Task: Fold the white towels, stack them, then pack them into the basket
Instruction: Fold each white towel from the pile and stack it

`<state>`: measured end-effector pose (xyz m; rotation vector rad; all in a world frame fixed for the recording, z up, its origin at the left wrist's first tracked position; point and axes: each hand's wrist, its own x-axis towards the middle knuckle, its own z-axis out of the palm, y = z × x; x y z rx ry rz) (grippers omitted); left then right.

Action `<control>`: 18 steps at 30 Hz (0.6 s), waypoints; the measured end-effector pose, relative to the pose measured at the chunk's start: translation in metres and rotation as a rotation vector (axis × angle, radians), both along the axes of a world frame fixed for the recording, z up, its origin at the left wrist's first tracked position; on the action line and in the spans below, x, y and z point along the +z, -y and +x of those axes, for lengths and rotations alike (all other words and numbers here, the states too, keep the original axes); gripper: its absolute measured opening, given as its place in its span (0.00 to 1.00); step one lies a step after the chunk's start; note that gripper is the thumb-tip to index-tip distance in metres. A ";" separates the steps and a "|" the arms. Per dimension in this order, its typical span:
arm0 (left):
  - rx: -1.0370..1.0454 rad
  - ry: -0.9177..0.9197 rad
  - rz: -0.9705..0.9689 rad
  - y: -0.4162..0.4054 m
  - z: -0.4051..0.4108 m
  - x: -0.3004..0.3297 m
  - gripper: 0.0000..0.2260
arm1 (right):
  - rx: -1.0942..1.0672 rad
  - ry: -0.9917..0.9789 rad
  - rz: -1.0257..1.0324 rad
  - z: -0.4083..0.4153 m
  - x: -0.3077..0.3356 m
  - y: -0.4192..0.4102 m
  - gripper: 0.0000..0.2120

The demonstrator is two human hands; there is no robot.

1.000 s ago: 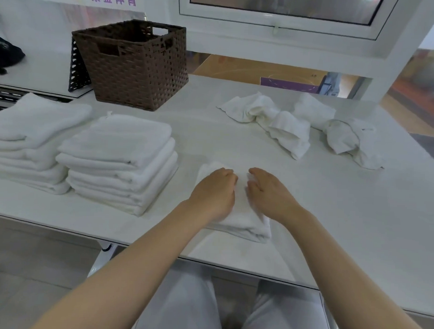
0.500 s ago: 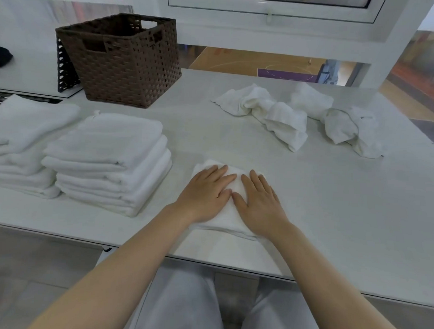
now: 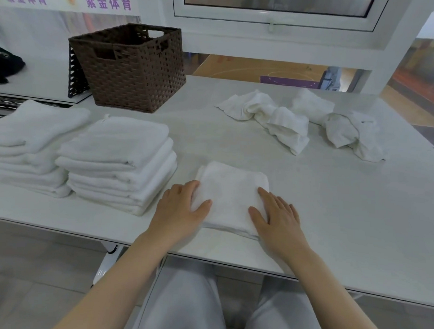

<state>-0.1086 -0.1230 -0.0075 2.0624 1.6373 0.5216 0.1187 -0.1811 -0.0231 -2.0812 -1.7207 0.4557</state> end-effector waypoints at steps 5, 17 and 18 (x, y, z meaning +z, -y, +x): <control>-0.035 -0.140 -0.042 0.005 0.004 0.009 0.29 | 0.015 0.008 0.010 -0.004 0.001 0.000 0.26; 0.025 -0.210 0.029 -0.003 -0.018 0.007 0.24 | 0.102 0.143 -0.031 -0.050 0.001 -0.013 0.33; 0.015 -0.216 0.037 -0.004 -0.021 0.005 0.23 | 0.104 0.153 -0.023 -0.055 -0.001 -0.014 0.37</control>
